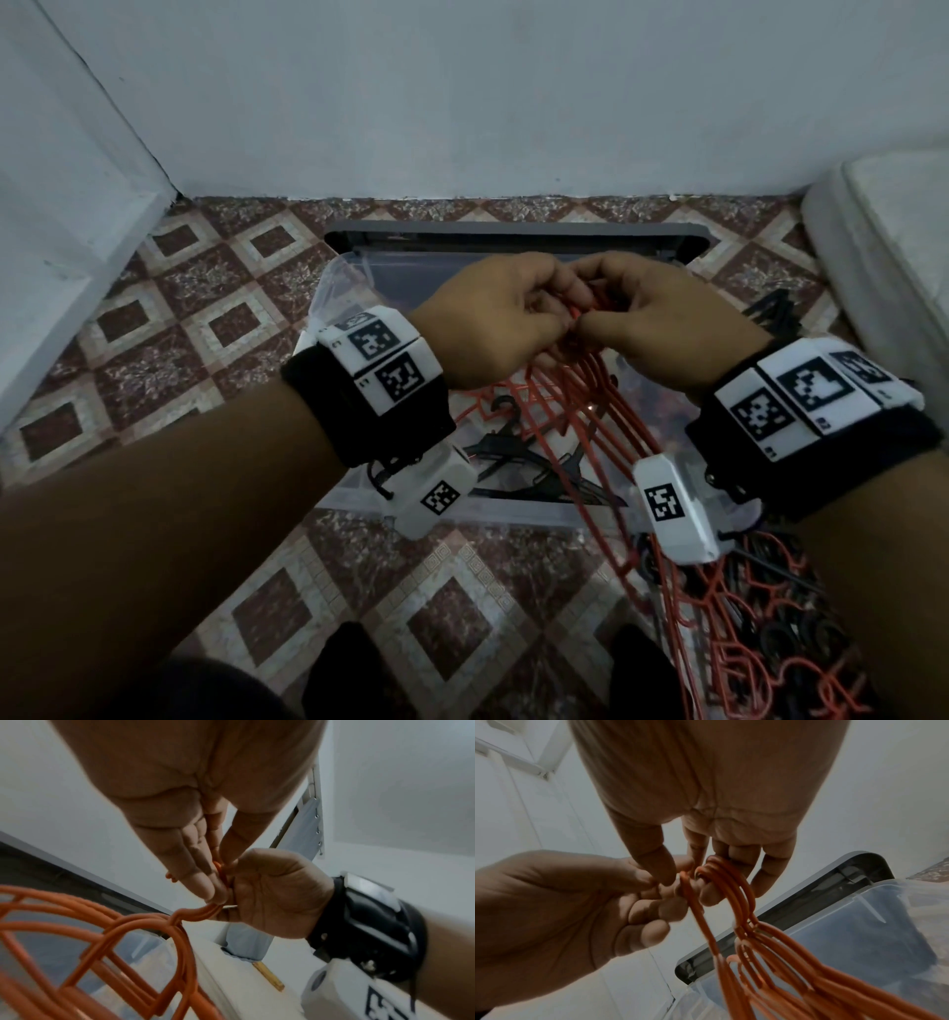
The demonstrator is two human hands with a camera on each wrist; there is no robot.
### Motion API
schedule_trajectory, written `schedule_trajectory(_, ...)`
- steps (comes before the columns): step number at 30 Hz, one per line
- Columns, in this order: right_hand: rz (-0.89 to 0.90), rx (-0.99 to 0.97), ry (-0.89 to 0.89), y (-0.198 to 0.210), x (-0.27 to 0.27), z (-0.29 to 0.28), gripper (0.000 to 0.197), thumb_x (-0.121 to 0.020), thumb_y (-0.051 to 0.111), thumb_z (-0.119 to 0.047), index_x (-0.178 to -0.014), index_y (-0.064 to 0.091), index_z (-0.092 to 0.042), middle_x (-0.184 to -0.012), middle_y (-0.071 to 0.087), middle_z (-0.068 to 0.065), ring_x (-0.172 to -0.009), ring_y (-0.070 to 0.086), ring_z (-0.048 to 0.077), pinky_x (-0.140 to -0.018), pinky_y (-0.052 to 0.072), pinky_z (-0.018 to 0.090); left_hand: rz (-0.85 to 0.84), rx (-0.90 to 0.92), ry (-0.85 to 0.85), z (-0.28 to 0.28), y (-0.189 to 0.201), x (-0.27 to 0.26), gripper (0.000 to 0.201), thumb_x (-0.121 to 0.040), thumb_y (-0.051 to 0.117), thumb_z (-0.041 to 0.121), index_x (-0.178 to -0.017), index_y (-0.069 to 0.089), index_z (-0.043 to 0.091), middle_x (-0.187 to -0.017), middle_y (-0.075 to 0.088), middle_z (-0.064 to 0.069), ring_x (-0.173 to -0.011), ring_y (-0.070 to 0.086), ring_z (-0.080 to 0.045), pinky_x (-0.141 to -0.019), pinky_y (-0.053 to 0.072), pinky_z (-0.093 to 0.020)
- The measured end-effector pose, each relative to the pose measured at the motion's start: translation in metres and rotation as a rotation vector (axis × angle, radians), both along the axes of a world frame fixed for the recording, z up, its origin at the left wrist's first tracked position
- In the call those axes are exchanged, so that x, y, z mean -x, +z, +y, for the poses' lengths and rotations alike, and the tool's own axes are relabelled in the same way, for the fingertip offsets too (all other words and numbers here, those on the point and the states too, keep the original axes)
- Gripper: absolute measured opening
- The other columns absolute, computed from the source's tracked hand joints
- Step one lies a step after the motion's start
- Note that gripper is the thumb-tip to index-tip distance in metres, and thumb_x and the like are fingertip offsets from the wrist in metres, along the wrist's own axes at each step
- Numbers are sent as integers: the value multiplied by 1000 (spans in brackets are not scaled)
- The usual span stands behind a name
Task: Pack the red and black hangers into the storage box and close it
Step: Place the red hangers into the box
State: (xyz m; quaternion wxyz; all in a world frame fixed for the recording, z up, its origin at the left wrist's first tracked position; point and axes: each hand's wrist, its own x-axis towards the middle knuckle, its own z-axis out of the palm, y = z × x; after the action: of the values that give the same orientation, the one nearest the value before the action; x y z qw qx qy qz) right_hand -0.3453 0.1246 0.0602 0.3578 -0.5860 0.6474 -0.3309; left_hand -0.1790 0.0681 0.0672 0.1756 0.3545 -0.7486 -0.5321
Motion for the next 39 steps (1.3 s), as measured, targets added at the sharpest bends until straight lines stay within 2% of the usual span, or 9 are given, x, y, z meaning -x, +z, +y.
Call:
schedule_trajectory(4,55,16,6,5,4,2,33,-82,72,-17,-113,64,-28,-92,73,-4,-80,71,9,-79,60,37,107,-128,-86,-1,6,-5,31,-94,51,-7,-122,55,7,-103,69,-24,-84,70,-22,-75,59,-29)
schedule_trajectory(10,191,33,54,15,-3,3,33,-89,67,-17,-116,62,-34,-90,73,-1,-77,69,13,-75,58,36,67,122,157,-16,-7,-17,10,-94,60,12,-104,64,11,-84,73,-10,-72,68,-16,-67,56,-34)
schedule_trajectory(13,202,43,87,23,-6,6,30,-87,65,-24,-113,60,-38,-87,72,-7,-69,67,6,-62,55,27,-150,484,57,-31,-26,-27,49,-83,73,44,-123,58,20,-110,65,-3,-98,59,-7,-87,51,-27)
schedule_trajectory(15,168,50,127,26,-9,8,30,-89,63,-19,-113,60,-37,-89,73,-7,-72,69,8,-65,56,28,-378,760,-172,-39,-38,-31,83,-73,72,63,-140,46,20,-129,54,-1,-118,50,-17,-103,39,-37)
schedule_trajectory(17,124,80,140,27,-12,9,31,-90,61,-15,-113,62,-36,-93,72,-10,-77,69,6,-69,56,26,-557,878,-282,-41,-47,-31,84,-74,67,68,-140,45,22,-128,55,0,-117,50,-21,-104,36,-40)
schedule_trajectory(22,103,128,114,29,-10,9,33,-89,57,-10,-108,63,-35,-96,72,-7,-78,69,10,-73,58,34,-575,789,-288,-39,-65,-31,44,-85,62,50,-120,55,25,-90,55,9,-86,60,-21,-69,37,-27)
schedule_trajectory(30,153,-1,174,31,-2,9,29,-83,65,-13,-104,65,-33,-76,72,3,-66,67,20,-73,57,45,-549,723,-304,-38,-79,-28,44,-82,64,62,-106,58,26,-63,43,16,-59,43,-9,-61,38,-29)
schedule_trajectory(33,104,-51,191,29,-3,9,31,-82,69,-8,-105,66,-29,-77,73,8,-67,67,28,-73,56,48,-514,643,-344,-33,-86,-23,47,-84,66,57,-112,60,21,-70,51,12,-66,53,-14,-64,42,-30)
schedule_trajectory(39,196,-46,86,20,6,4,25,-82,73,-18,-102,65,-31,-82,75,4,-69,71,19,-77,59,46,-423,637,-158,-58,-91,-38,78,-77,51,79,-135,49,26,-125,58,0,-115,53,-19,-100,43,-39)
